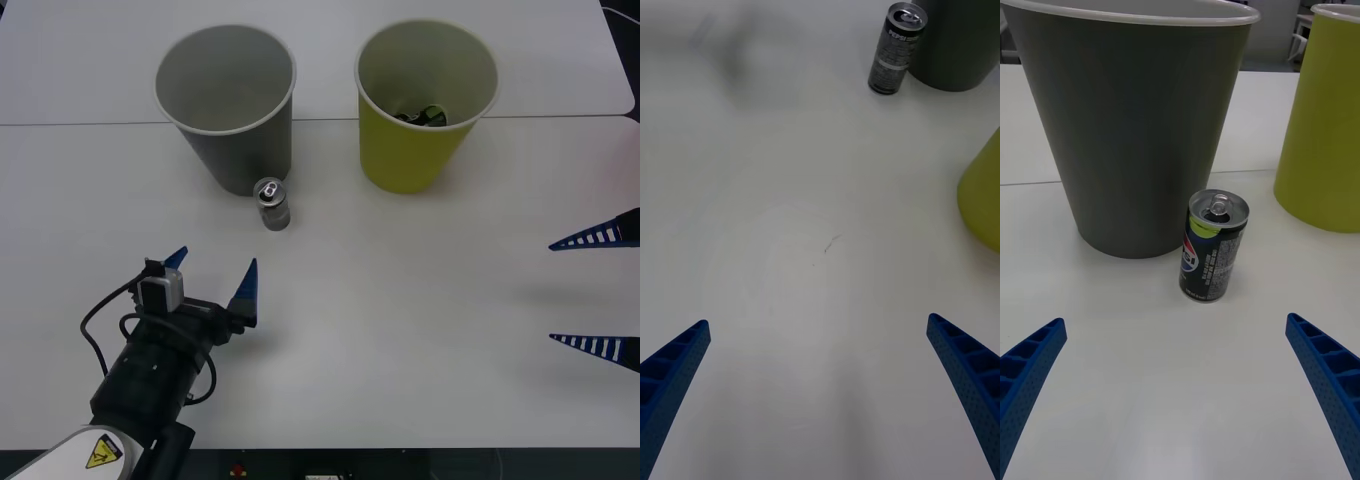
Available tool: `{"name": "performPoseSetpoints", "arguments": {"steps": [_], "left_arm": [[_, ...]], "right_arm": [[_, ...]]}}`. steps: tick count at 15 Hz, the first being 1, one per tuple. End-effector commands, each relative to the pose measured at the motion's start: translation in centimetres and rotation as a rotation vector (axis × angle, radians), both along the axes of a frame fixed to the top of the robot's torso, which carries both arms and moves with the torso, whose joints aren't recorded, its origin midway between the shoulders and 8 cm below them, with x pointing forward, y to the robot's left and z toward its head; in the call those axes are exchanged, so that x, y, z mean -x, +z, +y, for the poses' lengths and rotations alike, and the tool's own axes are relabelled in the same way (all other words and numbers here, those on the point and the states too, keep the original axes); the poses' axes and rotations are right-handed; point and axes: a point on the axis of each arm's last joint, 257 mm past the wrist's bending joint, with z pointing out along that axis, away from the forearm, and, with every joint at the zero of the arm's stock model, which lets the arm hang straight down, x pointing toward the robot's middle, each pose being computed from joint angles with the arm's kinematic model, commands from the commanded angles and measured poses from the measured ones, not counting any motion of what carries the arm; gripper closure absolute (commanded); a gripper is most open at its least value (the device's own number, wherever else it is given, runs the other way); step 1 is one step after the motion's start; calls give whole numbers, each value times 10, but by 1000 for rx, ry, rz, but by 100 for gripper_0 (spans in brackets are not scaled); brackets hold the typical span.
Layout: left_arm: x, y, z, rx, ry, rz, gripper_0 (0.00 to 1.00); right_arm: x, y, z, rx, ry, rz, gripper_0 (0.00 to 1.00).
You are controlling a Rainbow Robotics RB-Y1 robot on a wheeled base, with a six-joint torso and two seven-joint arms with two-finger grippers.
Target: Put the can into the green bin and the plastic bottle into the gray bin
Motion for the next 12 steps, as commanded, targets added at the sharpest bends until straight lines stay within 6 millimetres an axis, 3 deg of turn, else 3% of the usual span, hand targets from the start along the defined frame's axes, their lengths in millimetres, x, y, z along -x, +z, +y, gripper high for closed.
{"name": "performPoseSetpoints", "arguments": {"steps": [1, 6, 12], "left_arm": [[-24, -13, -10, 27, -1, -43, 0], [-58, -32, -27, 37, 4, -57, 0], [-91, -37, -45, 12, 1, -64, 0]], "right_arm": [[0, 0, 0, 0, 0, 0, 0], [0, 0, 0, 0, 0, 0, 0], [0, 0, 0, 0, 0, 0, 0]]}}
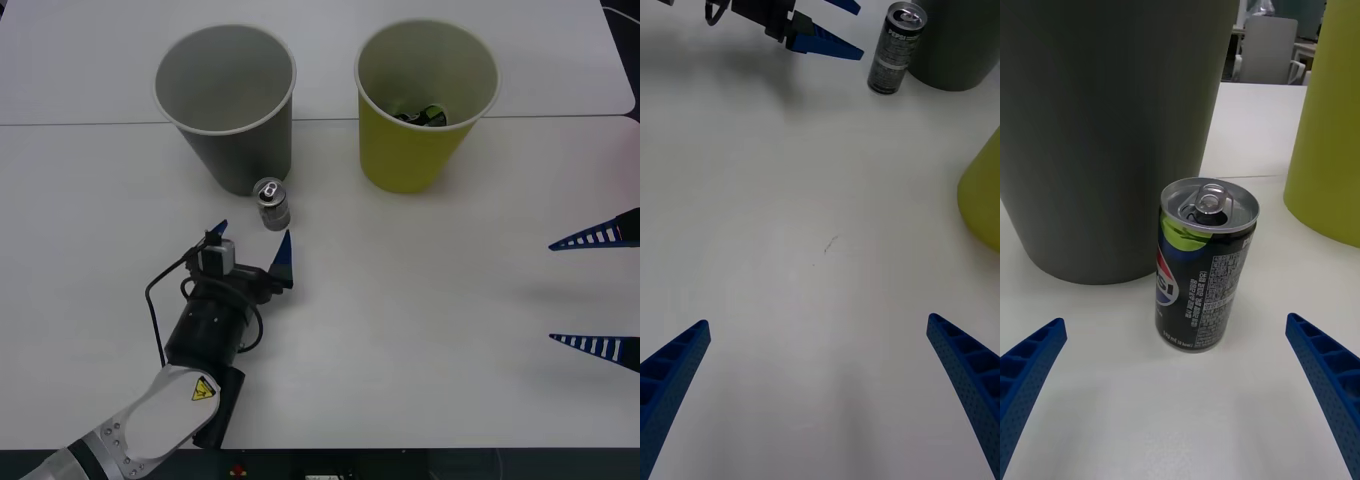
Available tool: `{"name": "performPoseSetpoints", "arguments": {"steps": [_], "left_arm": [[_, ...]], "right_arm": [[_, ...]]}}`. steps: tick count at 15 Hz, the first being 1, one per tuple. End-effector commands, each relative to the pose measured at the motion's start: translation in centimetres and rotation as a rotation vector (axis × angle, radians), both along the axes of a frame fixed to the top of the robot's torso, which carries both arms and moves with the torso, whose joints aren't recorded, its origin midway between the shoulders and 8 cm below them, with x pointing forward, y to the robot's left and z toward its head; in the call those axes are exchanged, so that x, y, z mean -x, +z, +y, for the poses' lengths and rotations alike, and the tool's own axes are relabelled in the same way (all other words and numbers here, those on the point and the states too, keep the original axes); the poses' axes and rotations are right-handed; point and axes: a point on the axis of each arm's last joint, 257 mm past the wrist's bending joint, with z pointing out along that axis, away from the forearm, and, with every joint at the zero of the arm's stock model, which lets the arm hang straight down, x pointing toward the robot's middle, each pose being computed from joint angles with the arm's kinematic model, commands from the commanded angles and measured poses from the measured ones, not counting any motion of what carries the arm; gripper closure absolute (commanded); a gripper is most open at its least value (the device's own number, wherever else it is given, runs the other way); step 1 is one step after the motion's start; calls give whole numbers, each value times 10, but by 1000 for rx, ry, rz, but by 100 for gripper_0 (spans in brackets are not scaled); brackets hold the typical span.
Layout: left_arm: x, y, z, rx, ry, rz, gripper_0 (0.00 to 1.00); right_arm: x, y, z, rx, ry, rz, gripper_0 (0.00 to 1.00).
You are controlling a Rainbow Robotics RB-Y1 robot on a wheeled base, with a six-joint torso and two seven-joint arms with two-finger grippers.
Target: Put the can into the green bin and the plastic bottle into the gray bin
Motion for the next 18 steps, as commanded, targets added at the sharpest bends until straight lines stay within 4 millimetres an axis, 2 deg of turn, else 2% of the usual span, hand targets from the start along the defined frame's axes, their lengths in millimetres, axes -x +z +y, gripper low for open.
{"name": "performPoseSetpoints", "arguments": {"steps": [1, 8, 10, 18], "left_arm": [[-9, -1, -9, 1, -7, 1, 0], [-27, 3, -29, 32, -13, 15, 0], [-39, 1, -32, 11, -7, 11, 0], [-58, 9, -36, 10, -8, 10, 0]], "right_arm": [[0, 0, 0, 0, 0, 0, 0], [0, 0, 0, 0, 0, 0, 0], [0, 0, 0, 0, 0, 0, 0], [0, 0, 0, 0, 0, 0, 0]]}}
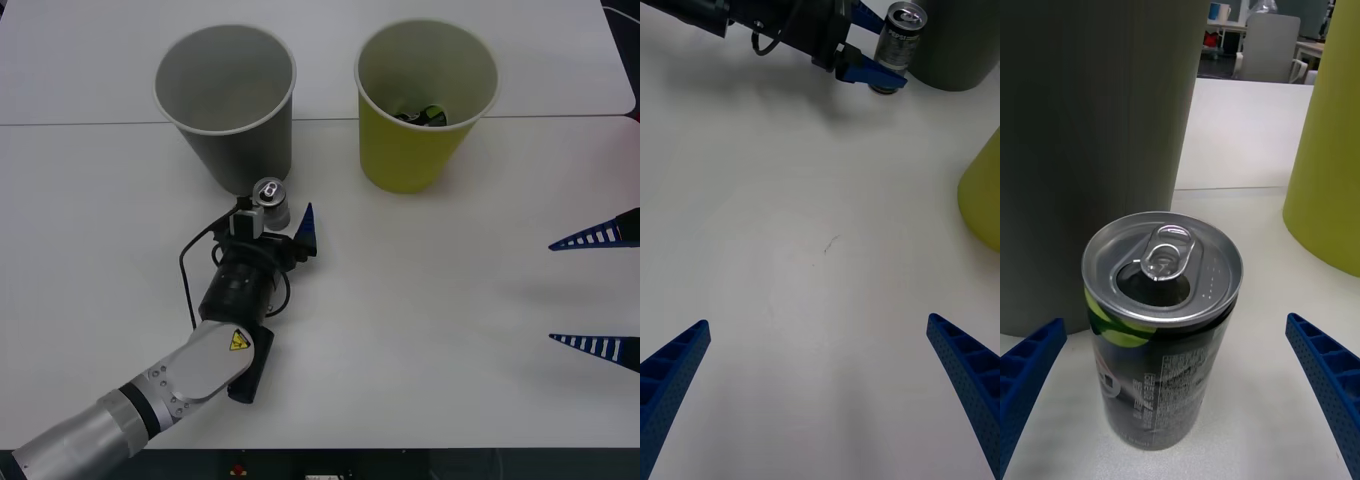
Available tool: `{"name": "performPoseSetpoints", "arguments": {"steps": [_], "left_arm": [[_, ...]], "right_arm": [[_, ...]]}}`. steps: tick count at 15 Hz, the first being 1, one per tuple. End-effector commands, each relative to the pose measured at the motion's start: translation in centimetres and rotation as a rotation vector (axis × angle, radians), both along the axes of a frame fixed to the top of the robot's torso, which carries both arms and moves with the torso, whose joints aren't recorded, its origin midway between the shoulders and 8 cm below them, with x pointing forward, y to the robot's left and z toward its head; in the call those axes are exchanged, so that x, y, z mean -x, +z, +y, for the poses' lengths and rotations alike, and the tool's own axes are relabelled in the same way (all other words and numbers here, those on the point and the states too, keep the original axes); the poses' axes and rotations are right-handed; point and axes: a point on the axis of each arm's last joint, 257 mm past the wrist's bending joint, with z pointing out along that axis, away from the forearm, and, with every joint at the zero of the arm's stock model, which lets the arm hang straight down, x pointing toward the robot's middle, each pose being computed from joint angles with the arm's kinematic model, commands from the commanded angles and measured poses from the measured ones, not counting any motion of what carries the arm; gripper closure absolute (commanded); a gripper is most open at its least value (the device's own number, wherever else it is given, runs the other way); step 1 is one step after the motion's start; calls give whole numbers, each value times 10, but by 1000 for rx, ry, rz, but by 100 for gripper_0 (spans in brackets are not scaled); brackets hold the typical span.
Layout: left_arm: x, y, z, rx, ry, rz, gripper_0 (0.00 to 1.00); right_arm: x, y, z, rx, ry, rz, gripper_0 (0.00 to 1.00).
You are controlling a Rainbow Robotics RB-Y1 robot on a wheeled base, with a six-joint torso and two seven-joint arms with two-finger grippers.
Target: Put the can into the green bin and the plastic bottle into the gray bin
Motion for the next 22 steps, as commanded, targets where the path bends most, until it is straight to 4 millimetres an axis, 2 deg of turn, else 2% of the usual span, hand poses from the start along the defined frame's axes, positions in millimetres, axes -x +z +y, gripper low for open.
{"name": "performPoseSetpoints", "arguments": {"steps": [1, 5, 6, 7, 8, 17, 19, 22], "left_arm": [[-7, 1, -2, -9, -6, 1, 0], [-11, 1, -4, -10, -4, 3, 0], [-11, 1, -4, -10, -4, 3, 9], [-11, 0, -4, -12, -5, 5, 41], [-11, 1, -4, -16, -4, 1, 100], [-8, 0, 0, -67, -59, 2, 100], [2, 2, 1, -68, -109, 16, 100], [29, 8, -2, -38, -201, 50, 100]], "right_arm": [[0, 0, 0, 0, 0, 0, 0], [0, 0, 0, 0, 0, 0, 0], [0, 0, 0, 0, 0, 0, 0], [0, 0, 0, 0, 0, 0, 0], [0, 0, 0, 0, 0, 0, 0], [0, 0, 0, 0, 0, 0, 0], [0, 0, 0, 0, 0, 0, 0], [0, 0, 0, 0, 0, 0, 0]]}}
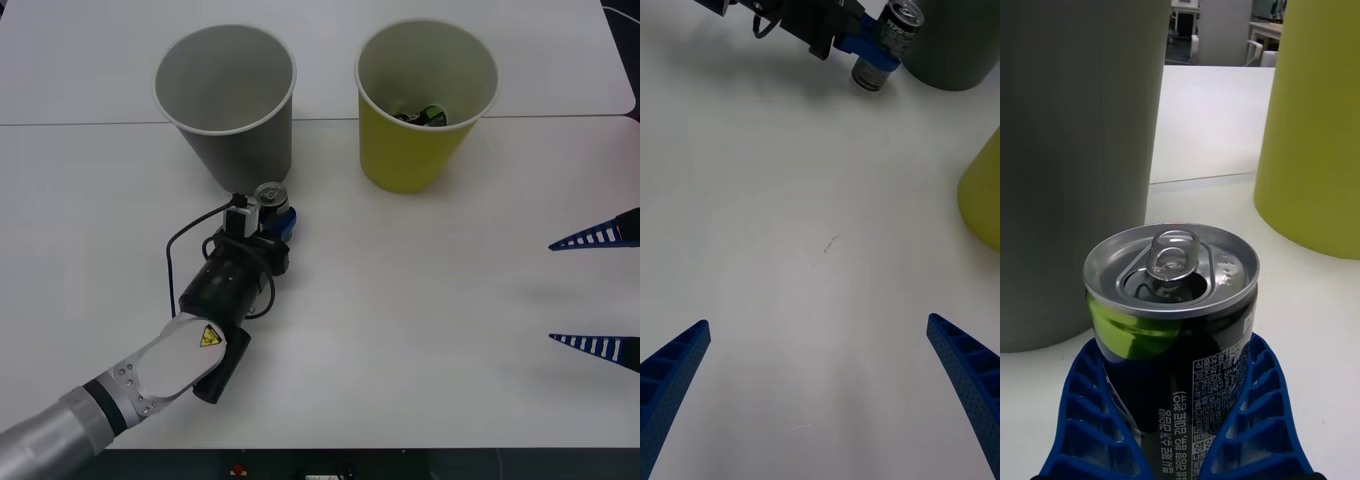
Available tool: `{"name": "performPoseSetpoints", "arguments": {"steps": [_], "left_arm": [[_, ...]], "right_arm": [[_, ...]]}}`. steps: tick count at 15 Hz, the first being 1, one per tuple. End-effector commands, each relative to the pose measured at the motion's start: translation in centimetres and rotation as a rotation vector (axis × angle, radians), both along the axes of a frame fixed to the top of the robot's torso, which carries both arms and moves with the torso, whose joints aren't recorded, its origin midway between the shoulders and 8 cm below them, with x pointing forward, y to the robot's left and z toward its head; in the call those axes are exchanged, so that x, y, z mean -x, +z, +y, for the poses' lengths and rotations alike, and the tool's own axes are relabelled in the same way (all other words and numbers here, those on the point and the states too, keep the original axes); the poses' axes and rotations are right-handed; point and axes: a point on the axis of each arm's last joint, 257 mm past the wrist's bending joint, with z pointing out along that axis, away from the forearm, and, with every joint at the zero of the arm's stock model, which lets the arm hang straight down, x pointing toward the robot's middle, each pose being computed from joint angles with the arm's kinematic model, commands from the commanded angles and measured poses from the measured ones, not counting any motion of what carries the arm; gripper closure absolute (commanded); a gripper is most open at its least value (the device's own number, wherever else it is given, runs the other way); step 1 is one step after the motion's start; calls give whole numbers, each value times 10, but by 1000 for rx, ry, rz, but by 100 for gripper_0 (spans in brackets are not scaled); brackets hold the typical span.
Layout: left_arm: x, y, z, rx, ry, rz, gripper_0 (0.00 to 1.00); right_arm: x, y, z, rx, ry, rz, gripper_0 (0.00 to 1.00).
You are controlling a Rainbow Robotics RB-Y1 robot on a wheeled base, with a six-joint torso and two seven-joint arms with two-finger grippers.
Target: Put the can into the green bin and the plastic bottle into the gray bin
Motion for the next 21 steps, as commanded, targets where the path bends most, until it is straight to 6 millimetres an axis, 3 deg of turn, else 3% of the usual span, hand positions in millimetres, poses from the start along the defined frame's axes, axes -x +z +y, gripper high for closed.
{"name": "performPoseSetpoints", "arguments": {"steps": [1, 5, 11, 17, 21], "left_arm": [[27, 9, -5, 25, -82, 26, 100], [79, 25, -3, 35, -232, 86, 100], [139, 58, 34, -52, -430, 192, 100], [167, 92, 55, -160, -542, 322, 100], [180, 120, 46, -197, -509, 374, 100]], "right_arm": [[0, 0, 0, 0, 0, 0, 0], [0, 0, 0, 0, 0, 0, 0], [0, 0, 0, 0, 0, 0, 0], [0, 0, 0, 0, 0, 0, 0], [0, 0, 0, 0, 0, 0, 0]]}}
